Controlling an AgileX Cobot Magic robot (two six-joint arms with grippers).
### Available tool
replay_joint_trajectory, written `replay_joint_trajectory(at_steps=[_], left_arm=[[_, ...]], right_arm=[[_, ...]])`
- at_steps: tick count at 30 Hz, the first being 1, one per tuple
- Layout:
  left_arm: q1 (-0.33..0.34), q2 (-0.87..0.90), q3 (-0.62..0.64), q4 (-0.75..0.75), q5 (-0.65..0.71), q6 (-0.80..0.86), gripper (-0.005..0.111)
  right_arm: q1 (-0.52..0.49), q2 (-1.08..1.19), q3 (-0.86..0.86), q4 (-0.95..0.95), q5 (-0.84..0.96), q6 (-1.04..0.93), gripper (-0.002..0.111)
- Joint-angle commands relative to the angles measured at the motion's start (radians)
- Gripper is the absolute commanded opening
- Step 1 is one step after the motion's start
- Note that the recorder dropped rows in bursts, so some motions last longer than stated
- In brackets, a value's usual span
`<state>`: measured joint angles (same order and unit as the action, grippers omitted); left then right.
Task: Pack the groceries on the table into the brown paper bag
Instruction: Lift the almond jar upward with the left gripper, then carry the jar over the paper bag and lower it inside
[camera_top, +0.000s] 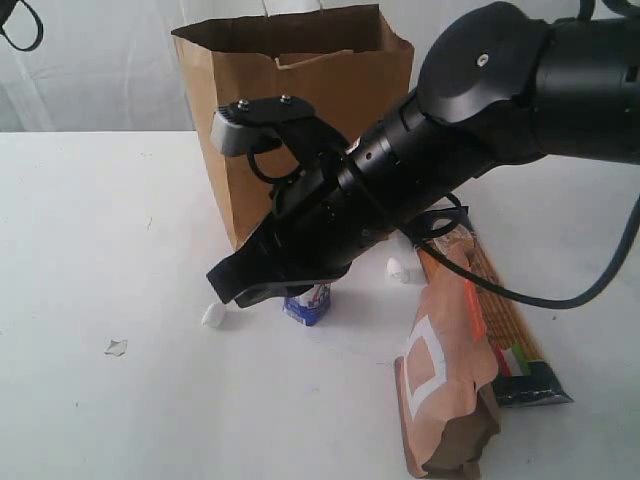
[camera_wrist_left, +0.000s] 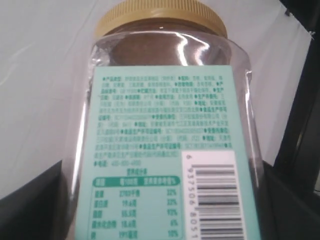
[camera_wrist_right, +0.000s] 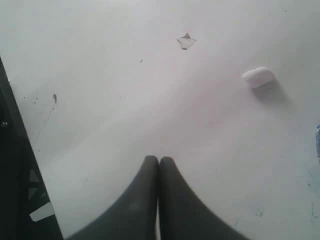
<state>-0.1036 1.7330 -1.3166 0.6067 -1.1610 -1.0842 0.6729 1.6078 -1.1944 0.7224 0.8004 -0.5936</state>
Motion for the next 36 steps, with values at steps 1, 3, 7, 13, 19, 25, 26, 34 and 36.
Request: replay_joint_trajectory(at_steps=[1,3,7,13,19,25,26,34,36], left_arm=[[-0.01,0.024,-0.095,0.115,-0.06,-0.05,0.0],[-0.02,0.044,-0.126,0.171,-0.06,-0.06,0.0],[-0.04,0.084,-0.162,0.227,-0.06,-0.064,0.0],[-0.058,0.141,-0.213,0.23,-0.06,-0.064,0.0],[-0.071,0.195,-0.261,0.233,-0.06,-0.064,0.0],[-0.098,0.248,-0.304,0.278,-0.06,-0.067,0.0],[-0.103,0.257,-0.308,0.285,-0.06,-0.067,0.0],[-0.111,0.292,-0.312,0.342,-0.06,-0.067,0.0],[-0.111,0.308,-0.312,0.342,-0.06,-0.067,0.0]], right_arm=[[-0.006,-0.009,-0.002,-0.003,-0.003,-0.002,0.0],[-0.006,-0.009,-0.002,-0.003,-0.006,-0.002,0.0],[-0.006,-0.009,-0.002,-0.003,-0.006,-0.002,0.0],[-0.006,-0.009,-0.002,-0.006,-0.006,-0.004,0.0],[-0.006,-0.009,-0.002,-0.022,-0.004,-0.004,0.0],[-0.006,-0.009,-0.002,-0.023,-0.004,-0.004,0.0],[-0.006,-0.009,-0.002,-0.024,-0.002,-0.004,0.0],[-0.006,-0.009,-0.002,-0.036,0.003,-0.004,0.0],[-0.006,-0.009,-0.002,-0.046,0.003,-0.004,0.0]])
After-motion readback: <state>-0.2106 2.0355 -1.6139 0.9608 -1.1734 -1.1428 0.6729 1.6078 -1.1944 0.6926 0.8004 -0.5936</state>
